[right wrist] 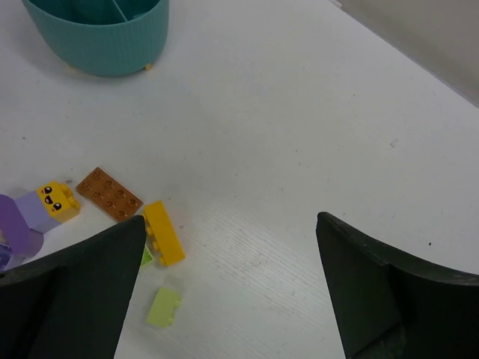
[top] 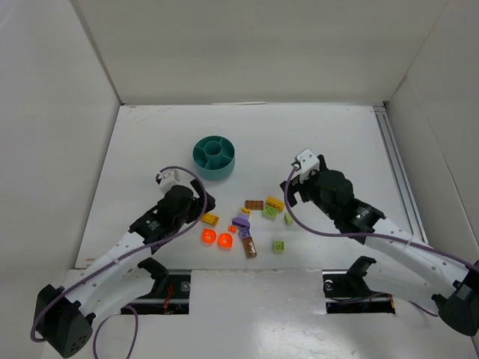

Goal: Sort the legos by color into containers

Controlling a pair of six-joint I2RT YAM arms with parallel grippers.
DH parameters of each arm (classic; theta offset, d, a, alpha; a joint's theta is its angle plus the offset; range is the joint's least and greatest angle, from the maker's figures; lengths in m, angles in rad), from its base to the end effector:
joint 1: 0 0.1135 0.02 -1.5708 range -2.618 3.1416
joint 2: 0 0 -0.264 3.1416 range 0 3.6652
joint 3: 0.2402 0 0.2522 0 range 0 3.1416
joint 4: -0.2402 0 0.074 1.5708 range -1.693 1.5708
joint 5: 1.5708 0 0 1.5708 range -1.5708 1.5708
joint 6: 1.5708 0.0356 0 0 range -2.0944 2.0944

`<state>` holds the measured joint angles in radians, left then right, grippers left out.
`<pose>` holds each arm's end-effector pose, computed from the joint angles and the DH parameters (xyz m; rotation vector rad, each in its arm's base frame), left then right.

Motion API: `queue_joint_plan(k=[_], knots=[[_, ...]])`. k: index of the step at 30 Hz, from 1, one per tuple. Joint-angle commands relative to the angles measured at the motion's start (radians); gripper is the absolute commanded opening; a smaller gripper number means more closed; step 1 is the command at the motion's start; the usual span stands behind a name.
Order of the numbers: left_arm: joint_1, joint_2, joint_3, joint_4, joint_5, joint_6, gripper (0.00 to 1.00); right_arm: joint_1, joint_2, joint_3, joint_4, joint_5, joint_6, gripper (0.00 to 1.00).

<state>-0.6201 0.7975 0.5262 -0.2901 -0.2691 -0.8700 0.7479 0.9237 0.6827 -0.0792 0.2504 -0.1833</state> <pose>0.1515 -0.0965 0.2369 -0.4299 2.1254 -0.5948 0.1644 0.1404 0.2898 -0.6898 1.7526 0.1505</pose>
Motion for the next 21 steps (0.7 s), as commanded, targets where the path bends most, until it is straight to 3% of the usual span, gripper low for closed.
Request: queue_joint_plan(k=[1,9,21], knots=[[0.002,-0.046,-0.031,-0.038,0.014,-0.119,1.00,0.008,-0.037,0.014,0.027,0.001,0.014,1.00],[0.002,-0.066,-0.060,-0.084,-0.033,-0.247,1.00,0.008,-0.075,-0.017,0.027,0.074,0.044,1.00],[-0.007,0.023,-0.084,0.028,-0.042,-0.351,0.99,0.008,-0.005,-0.040,0.013,0.113,0.090,1.00]])
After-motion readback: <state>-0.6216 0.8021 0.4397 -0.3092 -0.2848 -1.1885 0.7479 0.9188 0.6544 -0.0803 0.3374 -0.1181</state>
